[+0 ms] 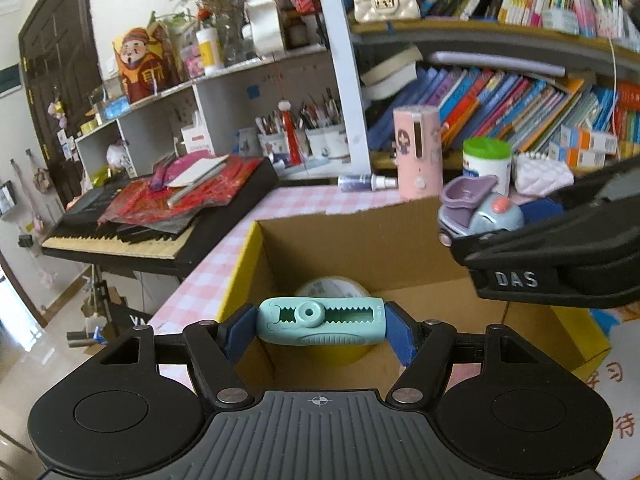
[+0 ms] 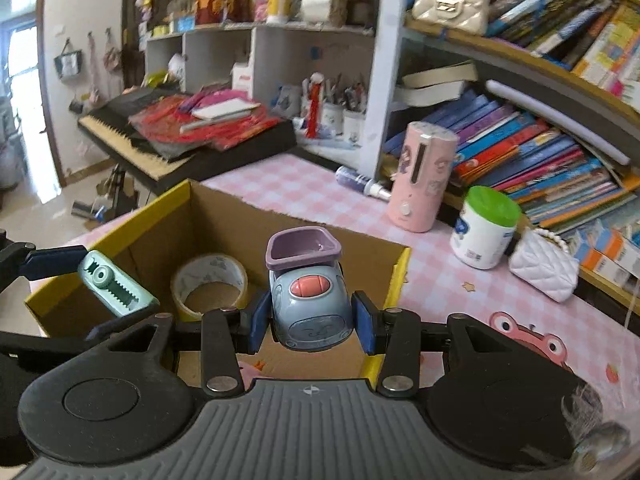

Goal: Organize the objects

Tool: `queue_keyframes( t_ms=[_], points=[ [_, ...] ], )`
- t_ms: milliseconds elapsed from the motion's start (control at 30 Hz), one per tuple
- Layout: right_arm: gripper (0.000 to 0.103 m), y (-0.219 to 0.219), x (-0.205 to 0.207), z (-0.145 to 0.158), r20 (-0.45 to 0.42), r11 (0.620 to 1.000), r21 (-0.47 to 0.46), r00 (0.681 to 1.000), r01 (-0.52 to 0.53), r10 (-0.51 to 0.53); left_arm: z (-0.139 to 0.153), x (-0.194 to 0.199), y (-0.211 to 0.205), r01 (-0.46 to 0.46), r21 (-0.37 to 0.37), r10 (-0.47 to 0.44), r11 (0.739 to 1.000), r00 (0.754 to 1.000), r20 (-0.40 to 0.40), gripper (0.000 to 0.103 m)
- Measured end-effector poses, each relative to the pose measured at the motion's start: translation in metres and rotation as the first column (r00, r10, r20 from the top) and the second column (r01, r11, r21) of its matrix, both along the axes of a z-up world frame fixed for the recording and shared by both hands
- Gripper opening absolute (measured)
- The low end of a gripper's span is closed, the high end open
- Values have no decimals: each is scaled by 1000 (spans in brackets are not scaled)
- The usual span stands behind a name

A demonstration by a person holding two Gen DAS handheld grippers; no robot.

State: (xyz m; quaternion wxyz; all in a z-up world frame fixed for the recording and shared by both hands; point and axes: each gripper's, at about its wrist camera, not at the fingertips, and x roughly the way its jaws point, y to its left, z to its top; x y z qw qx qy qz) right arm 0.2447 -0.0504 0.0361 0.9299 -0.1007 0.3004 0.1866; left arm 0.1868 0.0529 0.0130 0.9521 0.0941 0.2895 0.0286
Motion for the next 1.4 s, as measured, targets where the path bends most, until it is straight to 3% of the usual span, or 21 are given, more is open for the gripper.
queue_keyframes(
  t_ms=[267,500,833,1100,1267,1400],
  points=[
    [41,17,27,-19,-60,991,-84,993,-108,103,-17,17,-6,-18,29,21,999,996,-84,69],
    [41,33,38,-36,-149,961,-161,968,-223,200,-25,21,-6,-39,39,44,998,992,-121,70],
    [41,37,48,-44,-239,952,-168,947,-257,214,-28,22,-6,-62,45,68,997,989,-130,71],
    [49,36,45,-40,-198,959,-165,961,-229,195,-25,18,-4,-93,41,97,995,988,-116,87],
    [60,26,31,-23,-106,980,-108,982,-167,156,-18,7,-2,-97,29,99,995,991,-87,90],
    [62,16,14,-3,-27,994,-60,995,-96,95,-9,-4,1,-102,10,103,995,994,-45,95]
  ],
)
